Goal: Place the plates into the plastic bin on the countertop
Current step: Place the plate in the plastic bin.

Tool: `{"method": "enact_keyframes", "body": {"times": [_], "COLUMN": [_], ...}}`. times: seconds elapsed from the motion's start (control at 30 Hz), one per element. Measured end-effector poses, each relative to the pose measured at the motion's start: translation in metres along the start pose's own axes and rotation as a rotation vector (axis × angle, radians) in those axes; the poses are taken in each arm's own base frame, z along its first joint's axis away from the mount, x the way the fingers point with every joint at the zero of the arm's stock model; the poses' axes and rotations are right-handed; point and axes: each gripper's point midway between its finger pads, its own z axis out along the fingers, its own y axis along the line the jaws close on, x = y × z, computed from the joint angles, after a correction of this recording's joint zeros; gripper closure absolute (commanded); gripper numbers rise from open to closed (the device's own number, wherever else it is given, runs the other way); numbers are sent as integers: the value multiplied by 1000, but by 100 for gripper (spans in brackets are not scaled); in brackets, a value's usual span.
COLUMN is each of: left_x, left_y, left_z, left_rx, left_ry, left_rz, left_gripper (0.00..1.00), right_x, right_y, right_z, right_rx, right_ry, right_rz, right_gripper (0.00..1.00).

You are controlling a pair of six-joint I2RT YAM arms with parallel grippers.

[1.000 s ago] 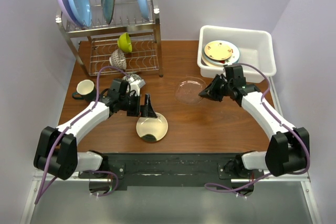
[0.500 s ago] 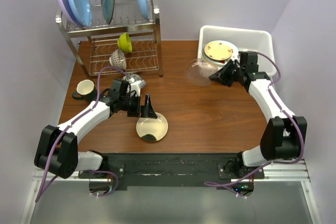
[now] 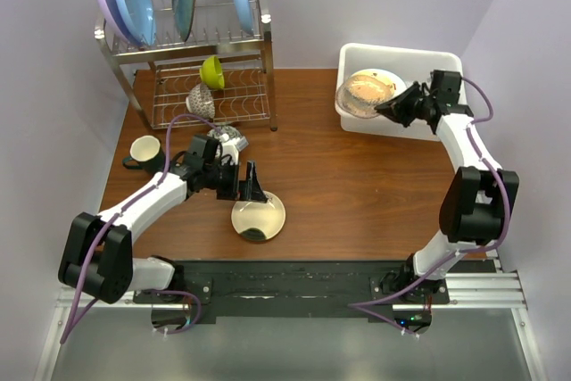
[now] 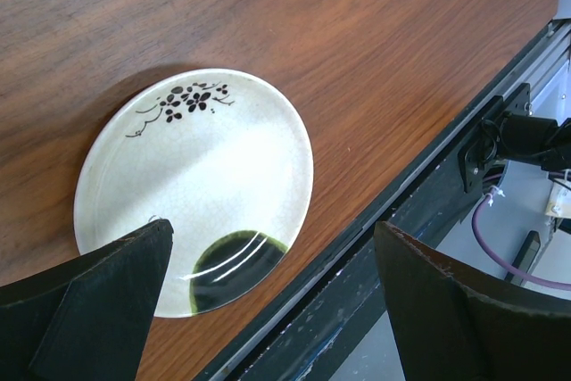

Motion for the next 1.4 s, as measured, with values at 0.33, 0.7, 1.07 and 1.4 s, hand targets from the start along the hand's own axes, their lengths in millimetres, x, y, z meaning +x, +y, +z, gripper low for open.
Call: {"method": "enact_keyframes", "body": {"times": [0.33, 0.7, 1.07, 1.4], "left_x": [2, 8, 9, 10], "left_y": [0, 4, 4, 5], "left_z": [1, 2, 2, 4], "left_rx": [4, -2, -2, -3], "left_ry": [5, 20, 21, 28], "left_rz": [-2, -6, -6, -8], "left_gripper": [0, 0, 0, 0], "right_x": [-46, -74, -90, -93], "right_y": [1, 1, -13, -36], "right_z": [17, 45, 60, 82], "right_rx": [-11, -13, 36, 79], "right_ry": [-51, -77, -128, -134], "right_rz": [60, 124, 185, 248], "right_gripper": [100, 100, 100, 100]}}
